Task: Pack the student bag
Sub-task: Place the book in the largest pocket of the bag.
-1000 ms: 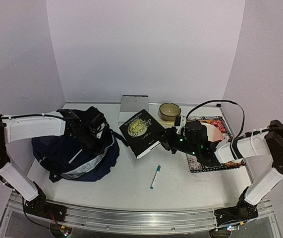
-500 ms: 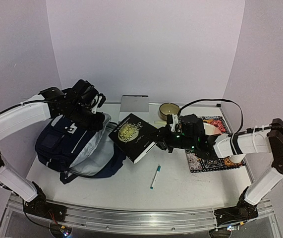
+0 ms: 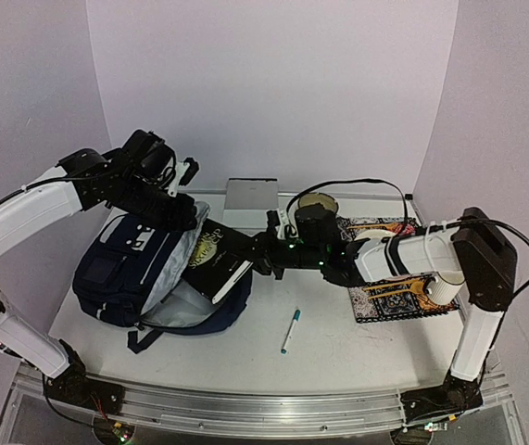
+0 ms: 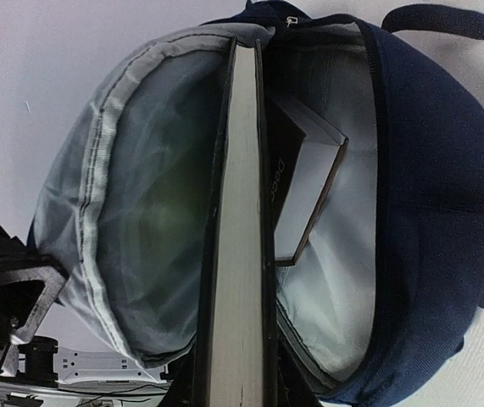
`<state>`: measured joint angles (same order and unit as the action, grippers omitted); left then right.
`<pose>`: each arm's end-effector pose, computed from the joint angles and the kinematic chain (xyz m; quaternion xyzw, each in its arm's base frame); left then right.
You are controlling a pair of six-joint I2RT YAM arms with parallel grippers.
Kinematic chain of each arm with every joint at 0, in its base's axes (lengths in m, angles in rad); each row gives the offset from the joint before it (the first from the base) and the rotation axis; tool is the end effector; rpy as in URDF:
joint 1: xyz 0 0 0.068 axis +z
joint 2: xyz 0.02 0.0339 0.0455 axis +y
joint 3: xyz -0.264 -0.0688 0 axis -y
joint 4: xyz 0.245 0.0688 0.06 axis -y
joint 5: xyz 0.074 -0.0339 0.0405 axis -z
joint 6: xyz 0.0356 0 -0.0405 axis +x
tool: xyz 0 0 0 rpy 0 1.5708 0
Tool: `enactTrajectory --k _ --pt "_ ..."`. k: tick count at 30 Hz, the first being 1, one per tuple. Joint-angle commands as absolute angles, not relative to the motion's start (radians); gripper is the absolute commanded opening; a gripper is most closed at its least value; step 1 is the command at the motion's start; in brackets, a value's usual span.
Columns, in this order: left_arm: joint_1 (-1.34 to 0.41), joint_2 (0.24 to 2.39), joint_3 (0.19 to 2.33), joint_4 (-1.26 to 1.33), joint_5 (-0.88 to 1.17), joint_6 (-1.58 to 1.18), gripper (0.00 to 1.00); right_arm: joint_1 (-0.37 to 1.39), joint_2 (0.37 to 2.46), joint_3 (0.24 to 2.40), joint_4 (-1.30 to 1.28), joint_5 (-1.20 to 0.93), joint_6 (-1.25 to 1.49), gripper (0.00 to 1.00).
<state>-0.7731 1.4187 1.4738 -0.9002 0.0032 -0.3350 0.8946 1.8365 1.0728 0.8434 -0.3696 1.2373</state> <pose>0.2104 -0.2054 0.3659 0.2037 0.9124 -0.1880 0.3011 0.2495 0.3314 0.2507 -0.0193 0.6801 0.6924 0.2402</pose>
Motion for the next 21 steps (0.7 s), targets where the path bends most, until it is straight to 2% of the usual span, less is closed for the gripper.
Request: enactTrajectory --k 1,16,21 --pt "-0.78 1.365 1.556 -0.842 0.096 -0.307 0.0 0.921 1.885 1.23 1.038 -0.412 1.274 0.0" --pt "-0.842 1.372 1.571 -0.84 0.253 -0.278 0.0 0.978 2.108 1.46 0.996 -0.341 1.287 0.0" --pt "-0.846 1.356 1.555 -0.84 0.281 -0.278 0.0 0.992 2.154 1.52 0.957 -0.336 1.271 0.04"
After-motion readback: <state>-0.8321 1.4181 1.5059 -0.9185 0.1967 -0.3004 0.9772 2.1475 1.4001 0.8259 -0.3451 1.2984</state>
